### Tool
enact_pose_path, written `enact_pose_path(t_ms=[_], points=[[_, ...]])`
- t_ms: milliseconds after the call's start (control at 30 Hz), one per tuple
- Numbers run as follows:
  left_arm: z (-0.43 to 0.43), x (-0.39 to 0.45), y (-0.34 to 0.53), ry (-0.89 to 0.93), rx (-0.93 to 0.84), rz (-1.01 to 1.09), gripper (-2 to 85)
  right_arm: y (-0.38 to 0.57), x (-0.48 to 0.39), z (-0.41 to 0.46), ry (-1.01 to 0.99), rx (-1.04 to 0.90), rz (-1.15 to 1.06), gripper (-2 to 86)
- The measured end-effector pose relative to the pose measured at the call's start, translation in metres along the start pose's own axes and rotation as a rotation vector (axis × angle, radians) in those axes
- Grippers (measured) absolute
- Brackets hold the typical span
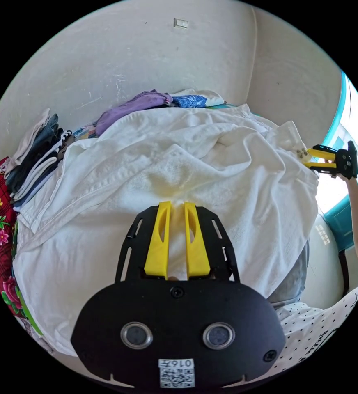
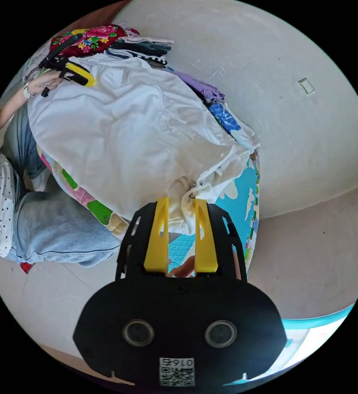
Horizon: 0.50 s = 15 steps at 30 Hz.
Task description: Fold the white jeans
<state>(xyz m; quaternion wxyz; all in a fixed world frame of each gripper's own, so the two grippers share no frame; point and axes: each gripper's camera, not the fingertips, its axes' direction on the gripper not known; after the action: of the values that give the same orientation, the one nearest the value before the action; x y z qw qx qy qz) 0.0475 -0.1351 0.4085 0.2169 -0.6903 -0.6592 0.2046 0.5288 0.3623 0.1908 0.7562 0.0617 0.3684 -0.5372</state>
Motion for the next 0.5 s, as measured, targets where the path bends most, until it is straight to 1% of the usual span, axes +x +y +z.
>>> enact_pose_path(t_ms=[133,200,267,333,400,433,500], points=[[0.011,-0.008,0.004,0.006,-0.001,-0.003,5.1,-0.007,-0.013,-0.006,0.062,-0.022,-0.037,13.6],[0.015,-0.011,0.005,0.014,-0.001,-0.007,5.2,-0.012,-0.027,-0.014,0.147,-0.021,-0.081,13.0],[0.02,-0.016,0.007,0.025,-0.002,-0.012,5.2,-0.015,-0.034,-0.017,0.159,-0.035,-0.101,12.5],[0.026,-0.022,0.009,0.042,-0.002,-0.021,5.2,-0.018,-0.034,-0.013,0.174,-0.045,-0.056,12.0],[0.03,-0.027,0.01,0.056,-0.002,-0.029,5.3,-0.023,-0.03,-0.006,0.119,-0.047,-0.007,11.2],[0.033,-0.029,0.011,0.065,-0.002,-0.033,5.3,-0.025,-0.029,-0.006,0.122,-0.038,-0.004,11.0],[0.037,-0.033,0.013,0.076,-0.001,-0.041,5.4,-0.031,-0.034,-0.004,0.2,-0.014,-0.05,10.0]])
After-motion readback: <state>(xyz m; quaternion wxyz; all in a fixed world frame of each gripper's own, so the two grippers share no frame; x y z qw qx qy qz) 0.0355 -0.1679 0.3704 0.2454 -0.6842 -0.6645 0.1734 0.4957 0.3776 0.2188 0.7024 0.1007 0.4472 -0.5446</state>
